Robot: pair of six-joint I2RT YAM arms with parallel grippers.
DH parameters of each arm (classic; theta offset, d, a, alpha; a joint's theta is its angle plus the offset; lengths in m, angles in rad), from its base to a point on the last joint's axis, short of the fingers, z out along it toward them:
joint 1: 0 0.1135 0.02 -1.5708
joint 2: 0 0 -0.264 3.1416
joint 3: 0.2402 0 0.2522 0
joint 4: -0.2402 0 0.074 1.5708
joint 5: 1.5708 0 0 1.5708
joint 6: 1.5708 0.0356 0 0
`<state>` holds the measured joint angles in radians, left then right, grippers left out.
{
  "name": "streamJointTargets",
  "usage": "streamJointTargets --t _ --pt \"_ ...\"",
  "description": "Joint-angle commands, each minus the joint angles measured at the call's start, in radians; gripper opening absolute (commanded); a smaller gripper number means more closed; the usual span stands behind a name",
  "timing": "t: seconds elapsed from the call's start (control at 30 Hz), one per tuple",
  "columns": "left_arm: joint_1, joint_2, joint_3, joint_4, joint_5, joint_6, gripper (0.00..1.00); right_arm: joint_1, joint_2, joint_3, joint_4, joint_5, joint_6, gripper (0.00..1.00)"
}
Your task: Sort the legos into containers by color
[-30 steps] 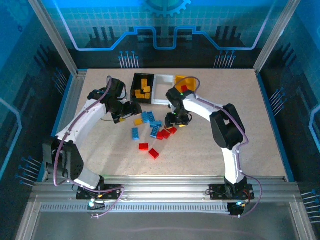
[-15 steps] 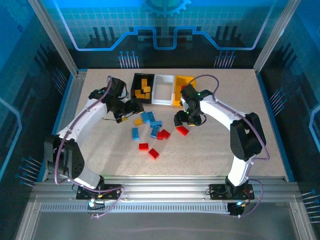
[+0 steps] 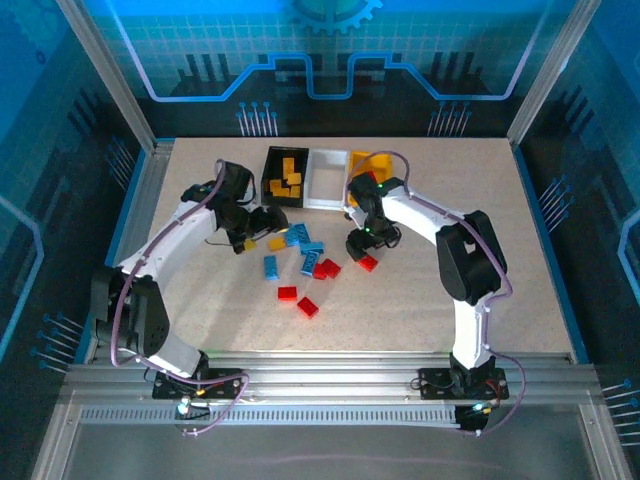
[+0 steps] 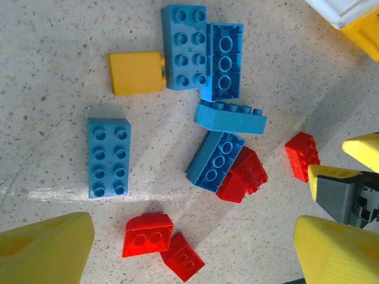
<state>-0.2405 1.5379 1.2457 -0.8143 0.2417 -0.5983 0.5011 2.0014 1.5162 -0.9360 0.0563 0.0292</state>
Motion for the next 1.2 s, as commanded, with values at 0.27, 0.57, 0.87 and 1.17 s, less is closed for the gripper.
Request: streamJointTargets --t 0.27,0.57,0.87,1.17 --pt "0.001 -0.026 -0.014 0.012 0.039 -0.03 0.9 0.028 0.064 -0.004 -0.006 0.013 -0.052 0.68" --pt "0.001 -0.035 -0.029 0.011 0.039 -0.033 0.97 0.038 0.066 -0.048 0.017 0.04 -0.025 0.53" --pt "0.001 -0.033 -0.032 0.02 0.042 -0.032 0.99 0.042 0.015 -0.061 0.035 -0.002 0.002 0.38" --pt "0.001 -0.045 -0.048 -0.008 0.028 0.005 0.99 -0.033 -0.083 0.068 0.062 -0.34 0.171 0.38"
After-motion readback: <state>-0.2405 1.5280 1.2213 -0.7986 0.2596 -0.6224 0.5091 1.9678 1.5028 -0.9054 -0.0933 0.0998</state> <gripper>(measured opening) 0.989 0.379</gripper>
